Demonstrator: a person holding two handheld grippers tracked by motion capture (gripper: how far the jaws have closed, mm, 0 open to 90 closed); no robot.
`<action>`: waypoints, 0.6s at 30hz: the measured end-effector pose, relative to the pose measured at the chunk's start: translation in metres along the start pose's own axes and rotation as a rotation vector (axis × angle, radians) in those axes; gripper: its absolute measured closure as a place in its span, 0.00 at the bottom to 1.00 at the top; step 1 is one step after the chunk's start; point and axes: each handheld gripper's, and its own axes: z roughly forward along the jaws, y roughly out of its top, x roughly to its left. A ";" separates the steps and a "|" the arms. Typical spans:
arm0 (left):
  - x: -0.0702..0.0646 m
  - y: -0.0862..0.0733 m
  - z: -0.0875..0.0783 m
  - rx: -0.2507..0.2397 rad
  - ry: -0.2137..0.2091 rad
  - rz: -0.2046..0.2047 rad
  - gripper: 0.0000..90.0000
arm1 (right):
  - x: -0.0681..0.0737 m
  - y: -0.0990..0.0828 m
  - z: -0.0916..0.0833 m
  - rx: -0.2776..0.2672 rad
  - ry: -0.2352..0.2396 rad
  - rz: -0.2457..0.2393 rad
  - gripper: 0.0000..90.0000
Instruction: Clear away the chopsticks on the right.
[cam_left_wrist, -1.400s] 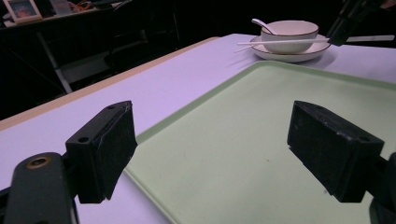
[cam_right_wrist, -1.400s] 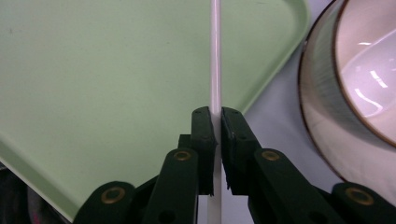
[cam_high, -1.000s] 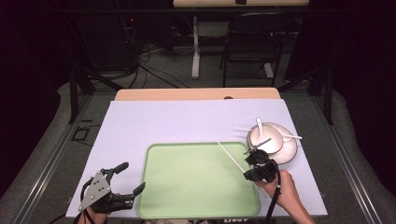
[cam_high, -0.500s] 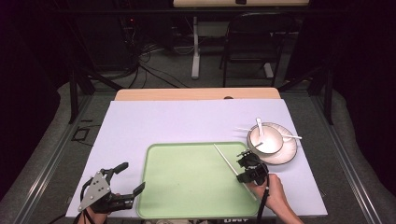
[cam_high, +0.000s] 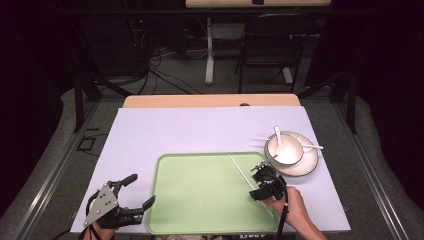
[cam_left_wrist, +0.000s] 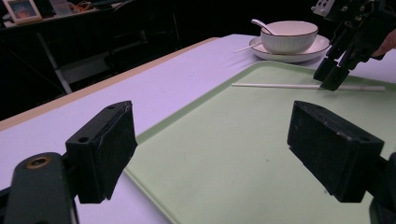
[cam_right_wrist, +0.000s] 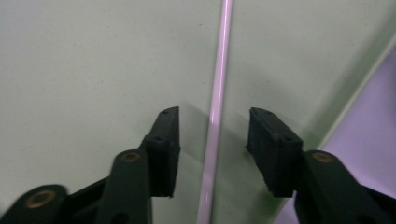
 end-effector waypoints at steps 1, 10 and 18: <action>0.000 0.000 0.000 0.000 0.000 0.000 0.17 | 0.001 -0.001 0.002 -0.065 0.011 0.002 0.48; 0.000 0.000 0.000 0.003 -0.001 0.001 0.17 | -0.005 0.002 -0.034 -0.067 0.025 -0.130 0.19; 0.000 0.000 0.001 0.009 0.000 0.001 0.17 | -0.018 0.007 -0.061 -0.150 0.014 -0.173 0.08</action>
